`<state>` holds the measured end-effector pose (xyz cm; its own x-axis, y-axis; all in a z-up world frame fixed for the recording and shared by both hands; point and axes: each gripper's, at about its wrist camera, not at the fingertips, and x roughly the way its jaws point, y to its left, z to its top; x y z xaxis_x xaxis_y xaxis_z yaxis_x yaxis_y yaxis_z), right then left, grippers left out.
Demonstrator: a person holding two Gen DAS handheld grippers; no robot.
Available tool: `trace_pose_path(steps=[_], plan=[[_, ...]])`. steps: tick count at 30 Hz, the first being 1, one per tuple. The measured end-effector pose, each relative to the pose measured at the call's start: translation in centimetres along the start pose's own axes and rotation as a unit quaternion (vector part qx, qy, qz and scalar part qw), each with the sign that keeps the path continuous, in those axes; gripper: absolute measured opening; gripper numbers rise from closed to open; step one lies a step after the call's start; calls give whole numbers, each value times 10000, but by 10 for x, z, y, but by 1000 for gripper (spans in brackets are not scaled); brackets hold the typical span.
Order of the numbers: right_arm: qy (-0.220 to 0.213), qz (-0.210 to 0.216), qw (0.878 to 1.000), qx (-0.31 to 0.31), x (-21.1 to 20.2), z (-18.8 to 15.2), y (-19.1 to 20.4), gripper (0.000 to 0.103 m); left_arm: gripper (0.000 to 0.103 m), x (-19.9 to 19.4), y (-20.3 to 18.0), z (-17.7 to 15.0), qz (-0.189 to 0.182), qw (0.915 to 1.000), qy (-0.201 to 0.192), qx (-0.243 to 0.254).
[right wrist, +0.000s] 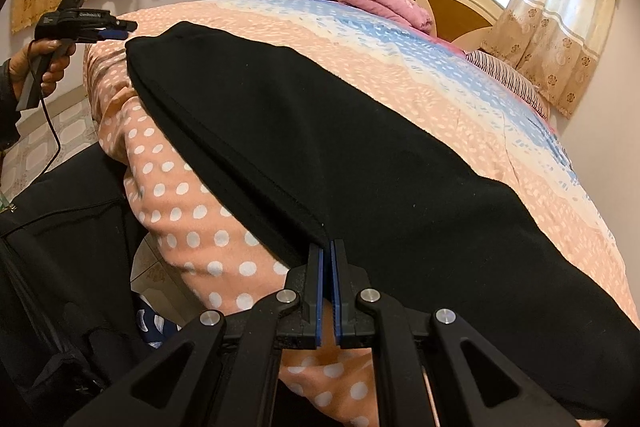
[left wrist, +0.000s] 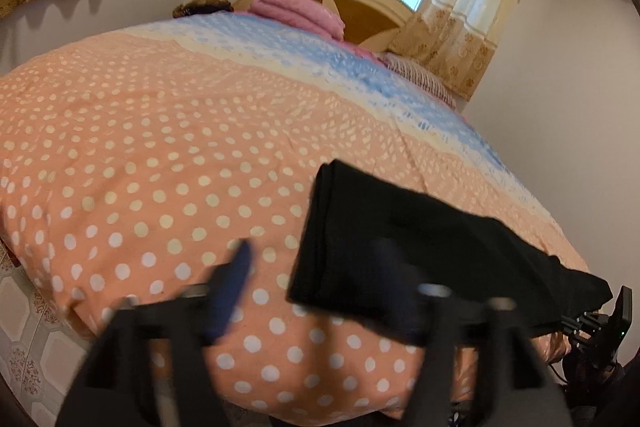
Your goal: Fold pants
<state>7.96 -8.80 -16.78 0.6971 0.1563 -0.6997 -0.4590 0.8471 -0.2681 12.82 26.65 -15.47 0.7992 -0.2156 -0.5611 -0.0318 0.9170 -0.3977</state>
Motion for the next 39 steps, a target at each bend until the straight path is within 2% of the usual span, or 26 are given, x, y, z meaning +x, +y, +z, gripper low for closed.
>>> trace_pose_path(steps=[2,4,6,8,10,11,12,15,20,25,30,35,37,39], plan=[[-5,4,10000,5,0,1,-1,3,73,0,-6,0,-91,9999,-68,82],[-4,-2,10000,-2,0,1,-1,3,51,7,-14,0,-137,9996,23,230],[-16,-3,10000,8,-1,1,-1,3,42,22,-22,-3,-85,9989,278,378],[-20,3,10000,32,-1,1,-2,3,39,35,-24,-7,124,9979,471,431],[-18,9,10000,44,0,0,-3,3,36,38,-22,-7,177,9984,403,349],[-13,10,10000,41,0,0,-3,3,33,37,-22,-7,211,9985,398,312],[-12,10,10000,37,0,0,-2,3,25,37,-20,-6,276,9985,399,270],[-12,8,10000,39,1,0,-2,3,18,36,-14,-5,238,9987,436,140],[-14,18,10000,86,2,0,-3,3,8,32,-19,-7,297,9981,409,342],[-273,-29,9996,75,-18,8,-5,3,5,9,-14,14,56,9998,61,202],[-361,28,9993,45,-30,15,0,3,5,-3,-16,22,-57,9996,2,287],[85,41,9998,-171,6,-4,10,3,5,16,-5,7,218,9988,281,342],[70,43,9999,-144,11,-7,11,3,5,31,0,-3,314,9980,443,329],[113,13,9997,-217,9,-5,12,3,5,29,-3,-5,337,9980,328,434]])
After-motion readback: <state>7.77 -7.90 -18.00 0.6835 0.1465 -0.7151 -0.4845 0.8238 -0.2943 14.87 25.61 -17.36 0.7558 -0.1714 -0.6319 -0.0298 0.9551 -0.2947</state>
